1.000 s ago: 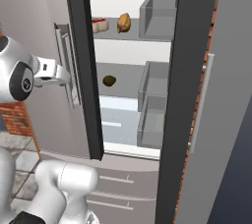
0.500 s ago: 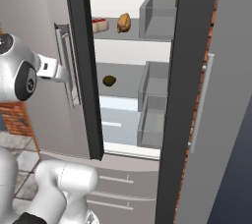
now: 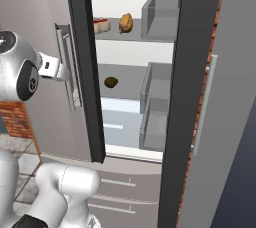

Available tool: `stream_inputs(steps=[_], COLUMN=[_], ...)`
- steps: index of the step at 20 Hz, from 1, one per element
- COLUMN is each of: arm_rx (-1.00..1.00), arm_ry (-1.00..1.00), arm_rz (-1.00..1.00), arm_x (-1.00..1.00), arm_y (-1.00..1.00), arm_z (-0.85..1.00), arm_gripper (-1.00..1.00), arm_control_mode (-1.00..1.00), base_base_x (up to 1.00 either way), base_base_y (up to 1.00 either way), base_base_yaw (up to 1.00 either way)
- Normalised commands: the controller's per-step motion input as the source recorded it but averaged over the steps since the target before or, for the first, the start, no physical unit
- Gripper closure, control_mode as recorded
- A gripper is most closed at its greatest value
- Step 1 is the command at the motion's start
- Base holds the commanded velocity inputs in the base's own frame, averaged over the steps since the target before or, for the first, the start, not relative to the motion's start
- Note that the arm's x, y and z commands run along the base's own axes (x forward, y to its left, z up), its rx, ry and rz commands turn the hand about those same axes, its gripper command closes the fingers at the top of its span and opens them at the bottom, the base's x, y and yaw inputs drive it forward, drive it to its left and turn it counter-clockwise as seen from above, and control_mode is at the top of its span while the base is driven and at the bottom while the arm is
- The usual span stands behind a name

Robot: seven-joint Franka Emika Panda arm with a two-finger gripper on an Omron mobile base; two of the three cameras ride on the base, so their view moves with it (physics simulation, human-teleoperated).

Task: Gather the mushroom and avocado from the fridge and place them on a tray on the dining counter. Then gather the steak and chicken drumstick from the fridge and place them on the other tray.

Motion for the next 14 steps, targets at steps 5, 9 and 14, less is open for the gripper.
stream_inputs(steps=[5,9,14], arm_rx=[0.00,0.00,0.00], arm_ry=[0.00,-0.01,-0.02], arm_rz=[0.00,0.00,0.00], arm_x=[0.00,0.00,0.15], arm_y=[-0.02,-0.12,-0.12], arm_z=[0.16,0.05,0.00], arm_gripper=[-1.00,-1.00,-1.00], arm_control_mode=[-1.00,-1.00,-1.00], base_base_x=[0.00,0.00,0.00], base_base_y=[0.00,0.00,0.00], base_base_yaw=[0.00,0.00,0.00])
